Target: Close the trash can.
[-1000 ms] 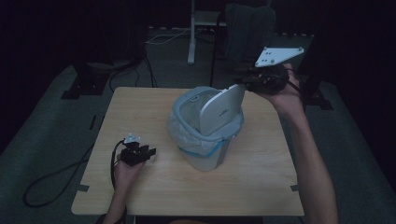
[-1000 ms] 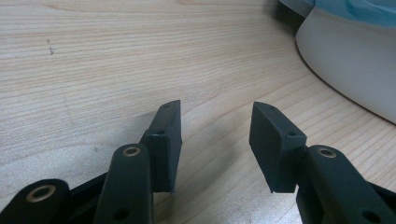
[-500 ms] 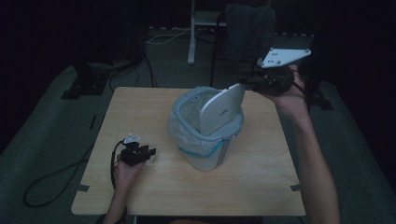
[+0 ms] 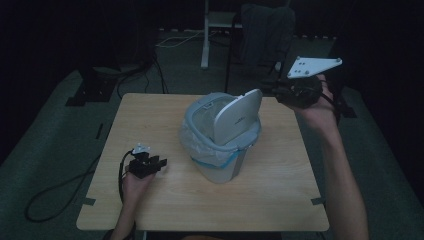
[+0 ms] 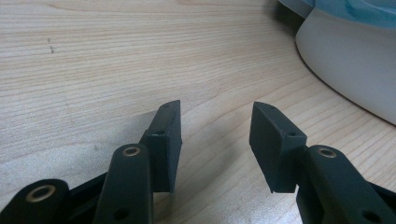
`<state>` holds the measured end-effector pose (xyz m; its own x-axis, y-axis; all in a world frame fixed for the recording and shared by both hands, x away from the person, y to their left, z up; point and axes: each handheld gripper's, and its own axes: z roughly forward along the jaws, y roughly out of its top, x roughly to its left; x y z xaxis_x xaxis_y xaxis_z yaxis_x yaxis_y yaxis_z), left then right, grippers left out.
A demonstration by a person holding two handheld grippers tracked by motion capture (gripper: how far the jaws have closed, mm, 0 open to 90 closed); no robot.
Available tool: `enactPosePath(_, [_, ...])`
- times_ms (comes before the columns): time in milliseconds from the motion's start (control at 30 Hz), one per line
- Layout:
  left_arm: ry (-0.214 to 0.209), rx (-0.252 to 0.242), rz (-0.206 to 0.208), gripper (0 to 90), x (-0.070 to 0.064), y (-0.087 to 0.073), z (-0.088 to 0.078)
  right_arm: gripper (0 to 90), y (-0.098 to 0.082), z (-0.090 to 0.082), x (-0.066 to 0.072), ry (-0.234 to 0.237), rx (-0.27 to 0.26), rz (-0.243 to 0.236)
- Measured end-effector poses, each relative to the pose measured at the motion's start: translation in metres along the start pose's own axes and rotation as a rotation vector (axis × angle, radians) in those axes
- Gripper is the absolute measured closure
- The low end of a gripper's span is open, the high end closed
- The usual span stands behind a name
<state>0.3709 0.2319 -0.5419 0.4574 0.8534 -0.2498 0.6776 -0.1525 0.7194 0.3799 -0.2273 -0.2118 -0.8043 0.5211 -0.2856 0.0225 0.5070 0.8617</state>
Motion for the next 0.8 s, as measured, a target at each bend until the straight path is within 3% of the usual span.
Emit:
enactPosePath(267, [-0.001, -0.001, 0.000, 54.4, 0.000, 0.000, 0.000, 83.6, -0.002, 0.006, 0.010, 0.033, 0.024, -0.035])
enactPosePath(600, [0.000, 0.005, 0.004, 54.4, 0.000, 0.000, 0.000, 84.3, -0.001, 0.016, 0.011, 0.050, 0.014, -0.021])
enactPosePath(800, [0.001, 0.007, 0.006, 54.4, 0.000, 0.000, 0.000, 84.9, 0.000, 0.031, 0.013, 0.065, 0.033, -0.021])
